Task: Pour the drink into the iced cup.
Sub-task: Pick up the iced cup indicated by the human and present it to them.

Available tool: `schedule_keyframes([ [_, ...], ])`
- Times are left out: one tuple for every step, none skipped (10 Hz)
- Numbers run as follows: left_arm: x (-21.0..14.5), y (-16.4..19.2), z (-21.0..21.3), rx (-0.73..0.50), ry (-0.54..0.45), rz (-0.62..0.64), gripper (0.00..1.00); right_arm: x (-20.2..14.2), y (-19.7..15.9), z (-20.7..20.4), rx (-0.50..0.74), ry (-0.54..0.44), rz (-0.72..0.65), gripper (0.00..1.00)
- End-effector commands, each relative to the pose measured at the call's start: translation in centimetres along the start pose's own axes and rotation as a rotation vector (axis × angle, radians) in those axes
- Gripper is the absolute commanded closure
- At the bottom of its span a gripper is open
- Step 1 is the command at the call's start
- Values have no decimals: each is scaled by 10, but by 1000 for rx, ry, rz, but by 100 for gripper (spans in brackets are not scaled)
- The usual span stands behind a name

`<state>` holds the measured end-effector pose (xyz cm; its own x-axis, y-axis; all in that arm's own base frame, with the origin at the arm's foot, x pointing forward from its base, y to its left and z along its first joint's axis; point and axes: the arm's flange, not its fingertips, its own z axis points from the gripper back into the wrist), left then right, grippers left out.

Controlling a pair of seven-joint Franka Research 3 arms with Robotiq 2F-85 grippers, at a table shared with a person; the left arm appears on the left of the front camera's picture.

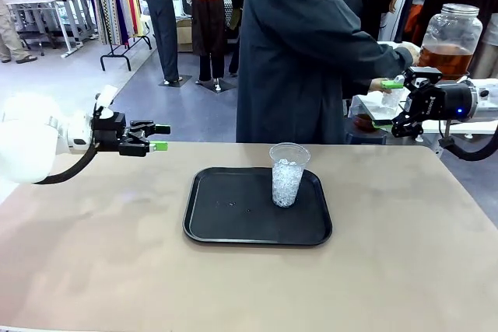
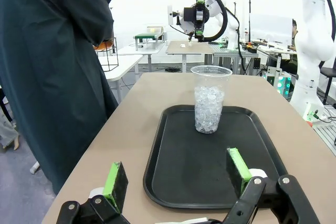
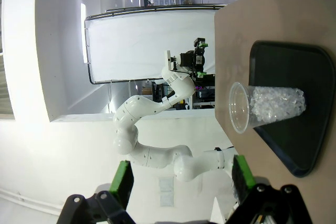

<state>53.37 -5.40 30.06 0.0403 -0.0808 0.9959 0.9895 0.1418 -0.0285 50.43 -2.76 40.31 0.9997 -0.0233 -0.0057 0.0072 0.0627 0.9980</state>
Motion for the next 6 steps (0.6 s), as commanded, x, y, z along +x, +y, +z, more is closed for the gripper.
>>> schedule_keyframes([
  [2,2,0,2,0,-6,0,0,1,0,0,0,3,0],
  [2,2,0,2,0,-6,0,0,1,0,0,0,3,0],
  [2,2,0,2,0,-6,0,0,1,0,0,0,3,0],
  [2,2,0,2,0,-6,0,0,1,0,0,0,3,0],
  [2,2,0,2,0,-6,0,0,1,0,0,0,3,0],
  [2,2,0,2,0,-6,0,0,1,0,0,0,3,0],
])
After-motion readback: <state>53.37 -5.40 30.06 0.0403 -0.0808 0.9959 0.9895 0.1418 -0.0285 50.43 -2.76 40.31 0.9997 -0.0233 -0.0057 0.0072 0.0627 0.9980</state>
